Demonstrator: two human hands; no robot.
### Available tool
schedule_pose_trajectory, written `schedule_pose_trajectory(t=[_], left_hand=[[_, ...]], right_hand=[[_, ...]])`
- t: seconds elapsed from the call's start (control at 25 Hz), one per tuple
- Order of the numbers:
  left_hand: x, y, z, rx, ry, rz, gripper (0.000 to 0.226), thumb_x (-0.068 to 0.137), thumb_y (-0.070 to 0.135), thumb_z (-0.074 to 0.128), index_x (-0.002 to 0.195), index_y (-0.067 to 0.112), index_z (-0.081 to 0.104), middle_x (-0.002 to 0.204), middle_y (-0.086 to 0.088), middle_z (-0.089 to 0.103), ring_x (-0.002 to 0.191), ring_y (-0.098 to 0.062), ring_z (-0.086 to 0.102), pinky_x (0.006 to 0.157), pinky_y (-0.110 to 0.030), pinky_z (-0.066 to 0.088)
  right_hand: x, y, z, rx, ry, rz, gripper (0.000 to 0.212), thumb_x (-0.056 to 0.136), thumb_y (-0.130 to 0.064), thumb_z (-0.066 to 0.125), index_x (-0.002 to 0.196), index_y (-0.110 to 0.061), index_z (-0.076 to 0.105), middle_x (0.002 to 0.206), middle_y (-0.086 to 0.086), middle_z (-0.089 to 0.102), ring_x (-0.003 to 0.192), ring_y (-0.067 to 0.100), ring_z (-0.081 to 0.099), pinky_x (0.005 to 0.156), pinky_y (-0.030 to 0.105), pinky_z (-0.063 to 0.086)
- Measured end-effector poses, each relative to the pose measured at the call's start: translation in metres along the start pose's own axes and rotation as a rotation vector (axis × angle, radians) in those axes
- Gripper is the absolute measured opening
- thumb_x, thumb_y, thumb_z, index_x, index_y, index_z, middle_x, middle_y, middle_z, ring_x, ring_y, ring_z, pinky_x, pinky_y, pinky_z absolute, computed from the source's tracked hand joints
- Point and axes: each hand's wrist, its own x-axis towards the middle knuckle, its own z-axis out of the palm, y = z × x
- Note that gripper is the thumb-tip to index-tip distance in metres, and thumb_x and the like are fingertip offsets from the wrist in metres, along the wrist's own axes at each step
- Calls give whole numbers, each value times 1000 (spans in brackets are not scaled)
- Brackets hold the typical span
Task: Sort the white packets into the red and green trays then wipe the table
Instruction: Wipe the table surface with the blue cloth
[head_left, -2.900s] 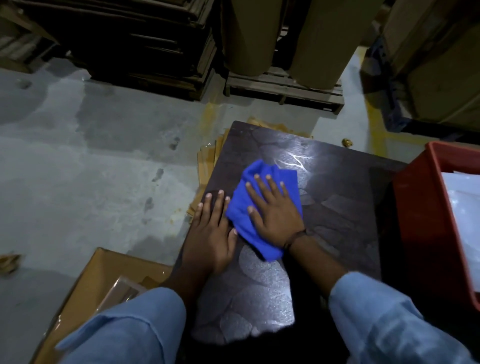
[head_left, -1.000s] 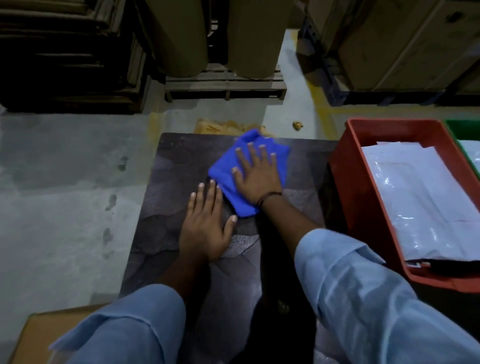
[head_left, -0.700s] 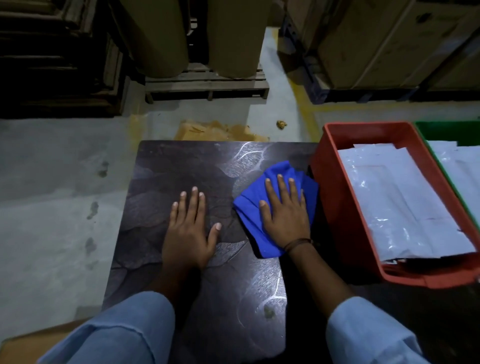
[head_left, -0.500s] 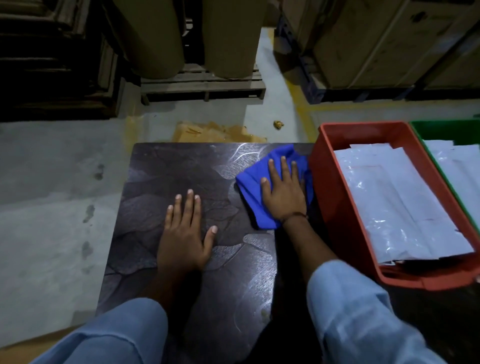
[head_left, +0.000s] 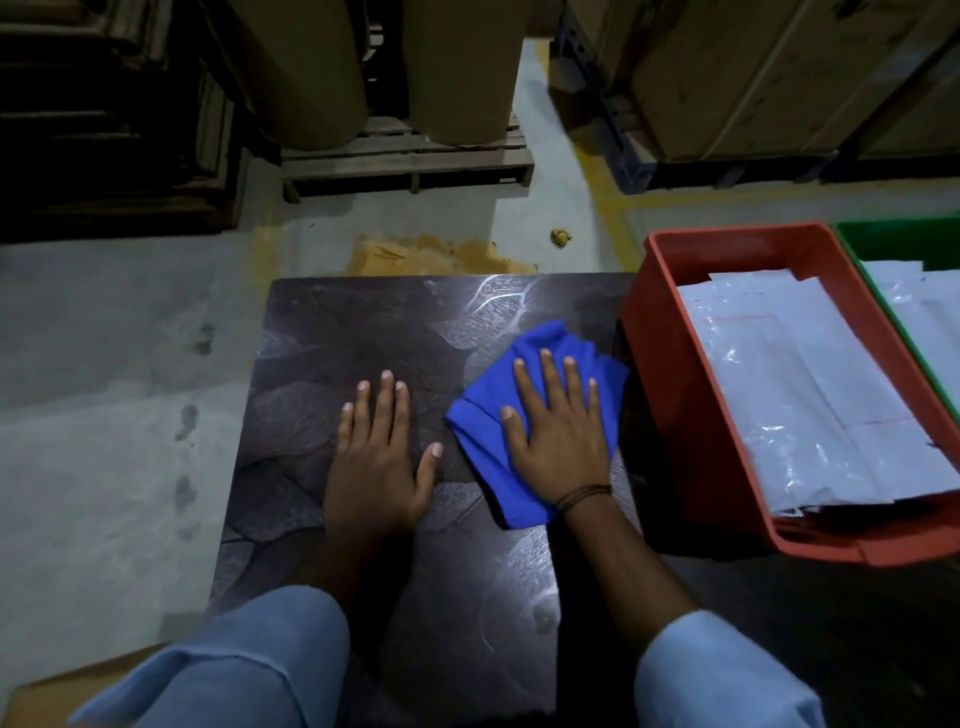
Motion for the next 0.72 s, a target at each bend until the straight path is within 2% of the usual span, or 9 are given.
schedule_pose_trajectory(t=[0.16,0.28,0.36,0.52,0.72], left_hand=[[-2,-1,2,-21,16,-7,78,99,53,37,159,5,23,169,-13,11,156,-34,8,124,-53,17],[-2,-2,5,-21,51,4,77,99,53,36,158,5,24,169,-14,13,156,-34,9,124,-52,16],[-2,-3,6,-8,45,0,78,99,54,34,159,5,23,169,-14,13,156,-34,9,125,-51,15],[-1,-3,2,0,-13,4,80,96,54,32,159,4,22,168,-15,13,156,-36,10,125,-51,13],[-2,1,-8,-40,-92,-29,80,96,52,29,157,0,24,167,-18,16,154,-39,13,125,-53,14]], right_hand=[[60,21,4,-40,-22,101,64,95,-57,27,154,-33,26,163,6,22,150,32,14,120,54,11],[112,20,9,5,-75,180,64,96,-56,27,155,-32,22,164,7,16,151,34,9,120,57,6],[108,5,12,10,-68,145,64,95,-56,27,155,-32,23,164,6,17,151,34,10,120,57,6],[18,-25,10,4,-37,-45,64,96,-56,27,155,-33,23,164,2,19,151,30,12,121,55,10],[-120,-30,-12,6,-62,-60,64,98,-52,35,156,-32,18,165,0,11,153,26,2,122,52,10]])
